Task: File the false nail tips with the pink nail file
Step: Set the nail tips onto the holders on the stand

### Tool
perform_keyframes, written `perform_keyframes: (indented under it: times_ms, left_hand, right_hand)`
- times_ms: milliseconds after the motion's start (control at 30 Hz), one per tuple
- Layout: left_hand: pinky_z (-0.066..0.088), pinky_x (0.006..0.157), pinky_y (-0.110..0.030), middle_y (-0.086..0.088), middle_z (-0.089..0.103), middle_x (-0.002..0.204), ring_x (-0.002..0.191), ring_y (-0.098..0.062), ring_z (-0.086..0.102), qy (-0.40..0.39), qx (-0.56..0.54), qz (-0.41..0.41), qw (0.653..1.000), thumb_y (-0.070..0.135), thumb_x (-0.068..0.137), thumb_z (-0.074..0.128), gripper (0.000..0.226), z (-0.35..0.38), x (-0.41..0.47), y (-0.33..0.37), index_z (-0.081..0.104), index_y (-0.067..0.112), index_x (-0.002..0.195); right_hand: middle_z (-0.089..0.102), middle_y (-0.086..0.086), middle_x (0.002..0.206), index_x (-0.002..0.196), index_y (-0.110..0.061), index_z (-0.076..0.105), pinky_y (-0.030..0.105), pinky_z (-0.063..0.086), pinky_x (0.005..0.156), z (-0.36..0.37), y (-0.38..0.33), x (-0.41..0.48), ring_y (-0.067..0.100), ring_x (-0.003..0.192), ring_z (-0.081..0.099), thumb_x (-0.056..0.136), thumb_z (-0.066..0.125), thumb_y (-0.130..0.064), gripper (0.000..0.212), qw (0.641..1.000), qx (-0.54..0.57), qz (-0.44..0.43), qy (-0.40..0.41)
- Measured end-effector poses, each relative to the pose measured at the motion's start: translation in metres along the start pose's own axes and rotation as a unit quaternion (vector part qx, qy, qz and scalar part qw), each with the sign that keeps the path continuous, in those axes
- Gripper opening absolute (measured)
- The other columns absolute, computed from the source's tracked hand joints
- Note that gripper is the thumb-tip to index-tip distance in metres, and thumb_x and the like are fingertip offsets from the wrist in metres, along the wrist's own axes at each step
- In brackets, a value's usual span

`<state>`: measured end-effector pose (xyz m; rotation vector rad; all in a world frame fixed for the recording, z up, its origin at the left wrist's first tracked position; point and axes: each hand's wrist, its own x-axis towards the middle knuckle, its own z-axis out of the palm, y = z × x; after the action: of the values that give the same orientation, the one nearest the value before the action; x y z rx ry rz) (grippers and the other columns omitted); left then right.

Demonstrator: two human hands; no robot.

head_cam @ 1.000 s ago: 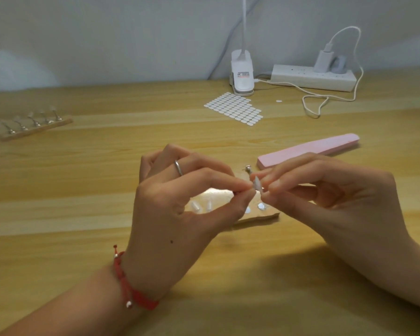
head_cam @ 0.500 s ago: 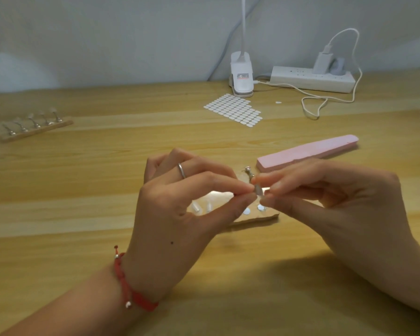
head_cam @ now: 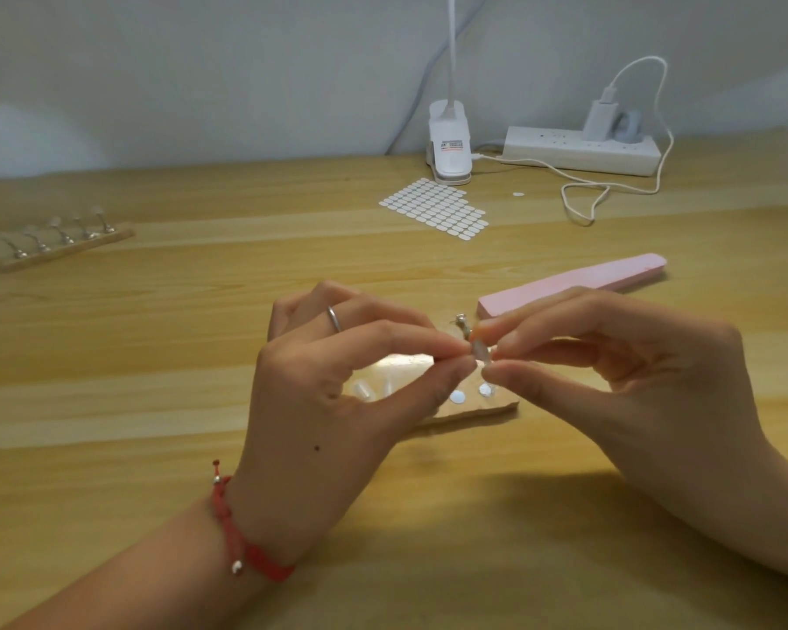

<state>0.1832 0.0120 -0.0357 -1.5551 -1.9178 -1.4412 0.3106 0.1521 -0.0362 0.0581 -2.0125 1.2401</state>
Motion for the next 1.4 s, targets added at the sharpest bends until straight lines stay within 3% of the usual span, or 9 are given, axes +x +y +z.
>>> perform_keyframes:
  times_ms: [567, 767, 1000, 1133, 1200, 1333, 1400]
  left_hand:
    - [0.043, 0.082, -0.043, 0.020, 0.067, 0.087, 0.083, -0.004, 0.060, -0.027, -0.025, -0.011, 0.999, 0.034, 0.077, 0.073, 0.009, 0.001, 0.000, -0.002, 0.073, 0.026, 0.082]
    - [0.043, 0.084, -0.037, 0.026, 0.067, 0.083, 0.079, -0.009, 0.061, -0.028, -0.059, -0.049, 0.997, 0.038, 0.075, 0.071, 0.010, 0.000, 0.000, 0.000, 0.071, 0.031, 0.081]
    - [0.042, 0.082, -0.039, 0.025, 0.065, 0.085, 0.077, -0.005, 0.057, -0.029, -0.037, -0.015, 0.999, 0.035, 0.076, 0.073, 0.007, 0.001, -0.001, -0.001, 0.071, 0.031, 0.081]
    - [0.042, 0.082, -0.038, 0.023, 0.067, 0.086, 0.077, -0.008, 0.058, -0.025, -0.038, -0.026, 0.999, 0.035, 0.076, 0.073, 0.009, 0.002, -0.001, -0.004, 0.073, 0.028, 0.081]
    - [0.042, 0.084, -0.037, 0.023, 0.068, 0.083, 0.076, -0.010, 0.058, -0.027, -0.051, -0.035, 0.998, 0.035, 0.076, 0.073, 0.009, 0.002, -0.001, -0.003, 0.073, 0.028, 0.082]
    - [0.045, 0.077, -0.021, 0.021, 0.067, 0.080, 0.077, -0.010, 0.060, -0.018, -0.090, -0.083, 0.992, 0.036, 0.078, 0.070, 0.011, 0.000, -0.001, -0.004, 0.071, 0.033, 0.088]
    - [0.045, 0.066, -0.008, 0.012, 0.068, 0.078, 0.077, -0.006, 0.061, -0.010, -0.114, -0.108, 0.988, 0.031, 0.077, 0.071, 0.012, 0.000, 0.000, -0.004, 0.072, 0.028, 0.089]
  right_hand:
    - [0.072, 0.003, 0.089, 0.079, -0.014, 0.074, 0.026, 0.059, 0.077, 0.002, 0.005, 0.001, 0.021, 0.086, 0.072, 0.069, 0.080, -0.016, 0.012, 0.995, 0.087, 0.057, -0.010]
    - [0.074, 0.001, 0.089, 0.075, -0.015, 0.073, 0.026, 0.059, 0.077, 0.001, 0.004, 0.001, 0.021, 0.087, 0.073, 0.069, 0.078, -0.018, 0.009, 0.994, 0.081, 0.076, 0.002]
    - [0.072, 0.002, 0.086, 0.077, -0.014, 0.074, 0.024, 0.058, 0.075, 0.003, 0.004, 0.002, 0.020, 0.084, 0.071, 0.069, 0.079, -0.016, 0.010, 0.995, 0.079, 0.065, -0.010]
    - [0.075, 0.000, 0.089, 0.079, -0.013, 0.074, 0.031, 0.060, 0.076, -0.001, 0.006, 0.002, 0.020, 0.089, 0.072, 0.078, 0.074, -0.013, 0.001, 0.996, 0.053, 0.068, -0.010]
    - [0.076, -0.002, 0.089, 0.083, -0.015, 0.074, 0.030, 0.060, 0.078, -0.003, 0.006, 0.003, 0.018, 0.089, 0.073, 0.078, 0.073, -0.011, 0.006, 0.998, 0.036, 0.060, -0.005]
    - [0.075, -0.006, 0.086, 0.082, -0.023, 0.074, 0.023, 0.058, 0.077, -0.015, 0.006, 0.011, 0.017, 0.080, 0.073, 0.075, 0.082, -0.012, 0.015, 0.998, -0.007, 0.056, 0.029]
    - [0.070, -0.007, 0.081, 0.081, -0.023, 0.074, 0.017, 0.053, 0.074, -0.025, 0.007, 0.016, 0.013, 0.078, 0.069, 0.080, 0.070, -0.006, 0.018, 0.994, -0.109, 0.033, -0.003]
